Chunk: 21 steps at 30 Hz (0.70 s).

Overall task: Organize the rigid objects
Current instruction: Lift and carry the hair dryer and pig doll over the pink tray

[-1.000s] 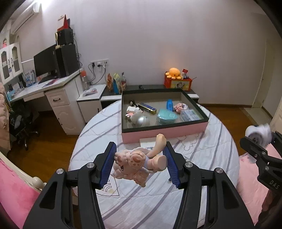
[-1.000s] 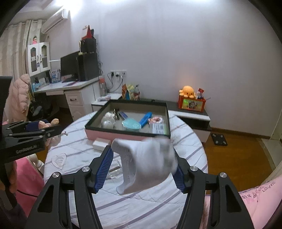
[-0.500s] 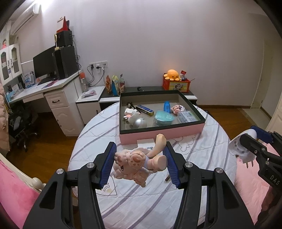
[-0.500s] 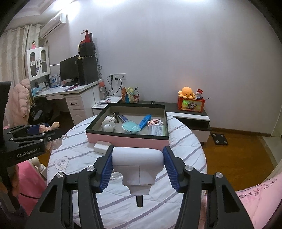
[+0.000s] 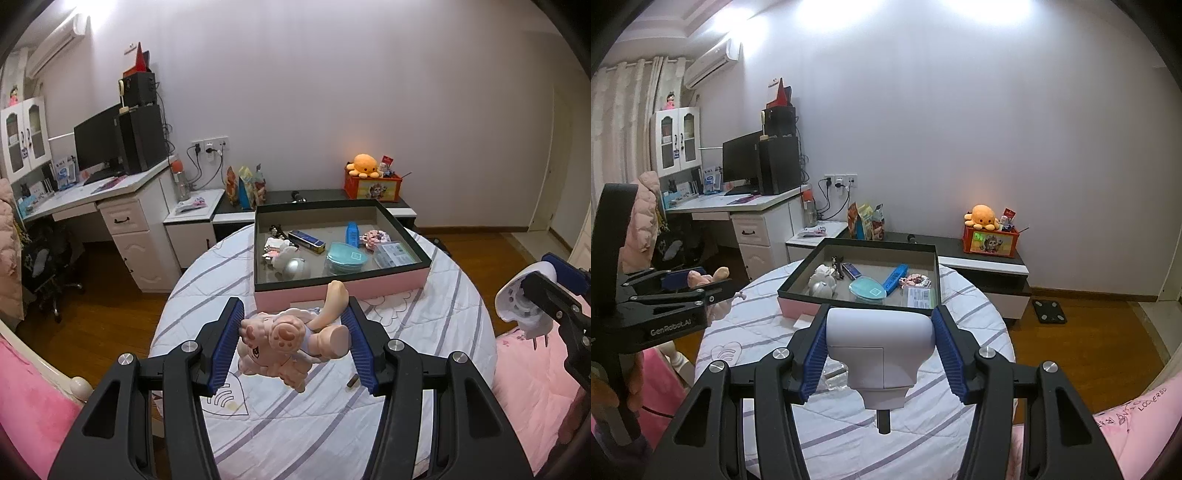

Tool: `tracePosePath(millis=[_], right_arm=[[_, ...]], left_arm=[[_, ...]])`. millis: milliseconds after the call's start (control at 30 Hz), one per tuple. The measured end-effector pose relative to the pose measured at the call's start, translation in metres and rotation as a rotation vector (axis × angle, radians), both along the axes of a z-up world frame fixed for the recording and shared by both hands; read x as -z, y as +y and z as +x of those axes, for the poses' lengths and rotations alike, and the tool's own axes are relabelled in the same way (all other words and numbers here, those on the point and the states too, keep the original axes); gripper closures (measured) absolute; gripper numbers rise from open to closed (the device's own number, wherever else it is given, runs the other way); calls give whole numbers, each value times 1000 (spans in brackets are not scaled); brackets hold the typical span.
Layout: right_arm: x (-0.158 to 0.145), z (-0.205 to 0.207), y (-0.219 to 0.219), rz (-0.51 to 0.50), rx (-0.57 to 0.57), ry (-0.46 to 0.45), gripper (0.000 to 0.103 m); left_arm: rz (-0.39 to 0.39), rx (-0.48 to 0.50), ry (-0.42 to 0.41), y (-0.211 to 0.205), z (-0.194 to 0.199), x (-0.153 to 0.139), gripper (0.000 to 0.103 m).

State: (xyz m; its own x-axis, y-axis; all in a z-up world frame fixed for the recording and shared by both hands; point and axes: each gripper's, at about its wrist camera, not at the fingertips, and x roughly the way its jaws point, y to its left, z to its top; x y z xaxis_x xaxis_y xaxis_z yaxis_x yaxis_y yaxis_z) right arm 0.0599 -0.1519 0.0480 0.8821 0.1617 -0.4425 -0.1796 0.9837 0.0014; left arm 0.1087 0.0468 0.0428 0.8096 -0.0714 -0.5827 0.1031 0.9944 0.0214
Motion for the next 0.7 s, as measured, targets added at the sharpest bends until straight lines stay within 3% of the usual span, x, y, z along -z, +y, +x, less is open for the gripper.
tracePosePath(millis=[400,700], right_arm=[[-2,-1,-2,0,-3,6,47],[-4,42,-6,11,-3,45,47]], left_arm=[[10,7,0,-4,2,0,47],[40,55,16,-18,49,-2,47]])
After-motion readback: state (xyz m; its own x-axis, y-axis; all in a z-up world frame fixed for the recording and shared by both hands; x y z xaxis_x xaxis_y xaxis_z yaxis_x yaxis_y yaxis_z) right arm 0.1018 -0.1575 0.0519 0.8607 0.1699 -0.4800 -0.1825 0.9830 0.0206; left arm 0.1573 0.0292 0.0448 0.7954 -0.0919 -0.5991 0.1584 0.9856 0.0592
